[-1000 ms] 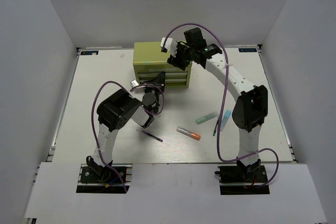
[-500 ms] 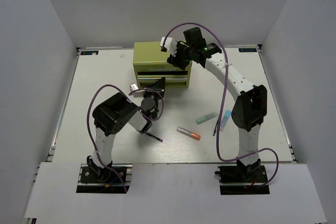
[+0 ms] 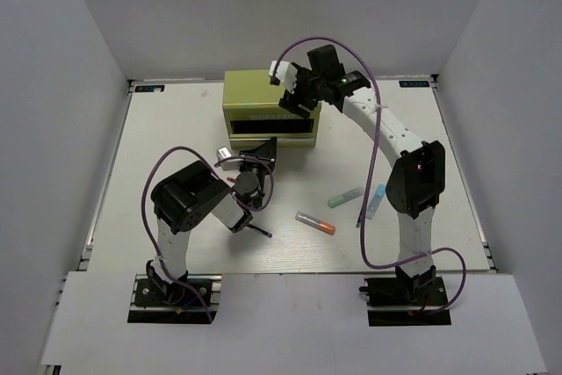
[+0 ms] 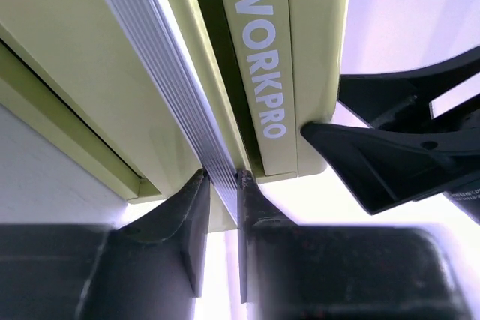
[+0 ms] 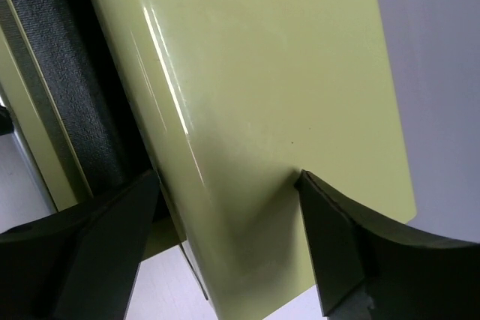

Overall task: Sort the stationery into containers
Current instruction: Open the drawer, then grab a piece of stationery with the right arm

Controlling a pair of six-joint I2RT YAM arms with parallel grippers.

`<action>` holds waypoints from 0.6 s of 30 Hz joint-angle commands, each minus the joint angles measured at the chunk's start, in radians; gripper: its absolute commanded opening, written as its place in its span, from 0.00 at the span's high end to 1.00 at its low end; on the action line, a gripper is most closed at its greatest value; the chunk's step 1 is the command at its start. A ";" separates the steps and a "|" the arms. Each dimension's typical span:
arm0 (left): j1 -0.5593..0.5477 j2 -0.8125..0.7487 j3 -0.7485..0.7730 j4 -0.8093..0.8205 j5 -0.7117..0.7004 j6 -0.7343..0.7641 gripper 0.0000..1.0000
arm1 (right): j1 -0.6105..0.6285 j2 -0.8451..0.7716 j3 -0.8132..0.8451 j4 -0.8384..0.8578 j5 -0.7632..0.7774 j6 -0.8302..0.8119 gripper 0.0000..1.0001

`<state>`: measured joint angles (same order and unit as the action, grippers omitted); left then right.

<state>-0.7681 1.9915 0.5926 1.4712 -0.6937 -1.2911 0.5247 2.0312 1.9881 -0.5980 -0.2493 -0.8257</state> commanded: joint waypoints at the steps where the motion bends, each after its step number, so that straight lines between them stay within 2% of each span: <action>1: 0.001 -0.011 -0.042 0.169 -0.056 0.079 0.50 | -0.025 0.060 -0.020 -0.120 0.039 0.020 0.19; 2: 0.001 -0.023 -0.042 0.150 -0.056 0.079 0.40 | -0.026 0.048 -0.023 -0.118 0.029 0.020 0.14; 3: 0.001 -0.023 -0.042 0.124 -0.046 0.079 0.36 | -0.026 0.035 -0.032 -0.118 0.018 0.020 0.11; 6: 0.001 -0.063 -0.042 0.104 -0.015 0.090 0.22 | -0.028 -0.009 -0.057 -0.103 0.001 0.014 0.10; 12: 0.021 -0.160 -0.106 0.095 0.075 0.134 0.16 | -0.029 -0.139 -0.150 -0.085 -0.065 0.010 0.10; 18: 0.021 -0.278 -0.175 -0.020 0.238 0.160 0.15 | -0.026 -0.339 -0.337 -0.039 -0.114 -0.006 0.10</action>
<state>-0.7490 1.7844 0.4473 1.3540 -0.5758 -1.1751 0.5003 1.7954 1.7031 -0.5938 -0.3138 -0.8410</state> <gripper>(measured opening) 0.853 0.902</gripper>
